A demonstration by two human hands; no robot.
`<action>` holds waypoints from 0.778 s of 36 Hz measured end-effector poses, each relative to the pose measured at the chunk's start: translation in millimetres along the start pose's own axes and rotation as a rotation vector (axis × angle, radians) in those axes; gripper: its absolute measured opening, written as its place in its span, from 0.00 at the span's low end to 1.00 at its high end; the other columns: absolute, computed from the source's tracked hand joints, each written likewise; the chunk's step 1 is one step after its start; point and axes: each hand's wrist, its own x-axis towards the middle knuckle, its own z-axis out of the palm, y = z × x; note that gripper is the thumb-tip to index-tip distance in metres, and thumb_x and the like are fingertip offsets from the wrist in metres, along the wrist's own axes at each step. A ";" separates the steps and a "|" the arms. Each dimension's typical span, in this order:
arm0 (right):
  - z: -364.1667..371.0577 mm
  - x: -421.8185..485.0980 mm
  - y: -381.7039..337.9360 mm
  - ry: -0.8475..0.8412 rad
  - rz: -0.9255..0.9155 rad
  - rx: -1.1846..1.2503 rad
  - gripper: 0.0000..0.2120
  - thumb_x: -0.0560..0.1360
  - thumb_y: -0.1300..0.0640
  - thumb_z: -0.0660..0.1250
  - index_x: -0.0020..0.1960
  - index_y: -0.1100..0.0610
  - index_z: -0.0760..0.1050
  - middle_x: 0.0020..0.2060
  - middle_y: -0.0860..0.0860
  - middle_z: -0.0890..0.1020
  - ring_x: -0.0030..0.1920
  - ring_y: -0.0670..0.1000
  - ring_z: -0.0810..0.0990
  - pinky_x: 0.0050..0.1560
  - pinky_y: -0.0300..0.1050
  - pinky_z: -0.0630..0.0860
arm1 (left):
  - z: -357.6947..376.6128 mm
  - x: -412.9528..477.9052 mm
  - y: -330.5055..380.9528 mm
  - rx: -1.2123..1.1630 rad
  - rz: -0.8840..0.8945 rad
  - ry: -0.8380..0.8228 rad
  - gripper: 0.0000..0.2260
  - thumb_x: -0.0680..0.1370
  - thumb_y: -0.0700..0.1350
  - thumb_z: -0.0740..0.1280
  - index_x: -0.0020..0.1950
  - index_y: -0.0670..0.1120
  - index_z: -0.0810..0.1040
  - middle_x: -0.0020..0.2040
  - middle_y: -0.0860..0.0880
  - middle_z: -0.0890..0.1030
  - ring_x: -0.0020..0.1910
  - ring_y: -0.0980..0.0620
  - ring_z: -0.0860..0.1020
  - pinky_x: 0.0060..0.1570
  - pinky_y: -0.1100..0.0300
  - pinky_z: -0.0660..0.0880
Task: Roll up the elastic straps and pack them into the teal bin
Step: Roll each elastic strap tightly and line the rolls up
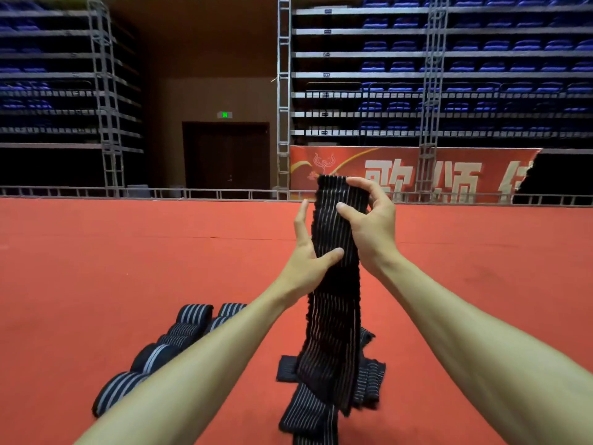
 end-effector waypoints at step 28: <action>-8.1 -4.0 28.2 -0.133 0.011 -0.209 0.28 0.70 0.72 0.73 0.67 0.56 0.75 0.60 0.46 0.77 0.57 0.37 0.76 0.55 0.30 0.75 | -32.3 -35.9 -43.1 0.128 -0.085 -0.216 0.36 0.79 0.35 0.67 0.76 0.66 0.57 0.70 0.54 0.72 0.63 0.57 0.76 0.64 0.59 0.74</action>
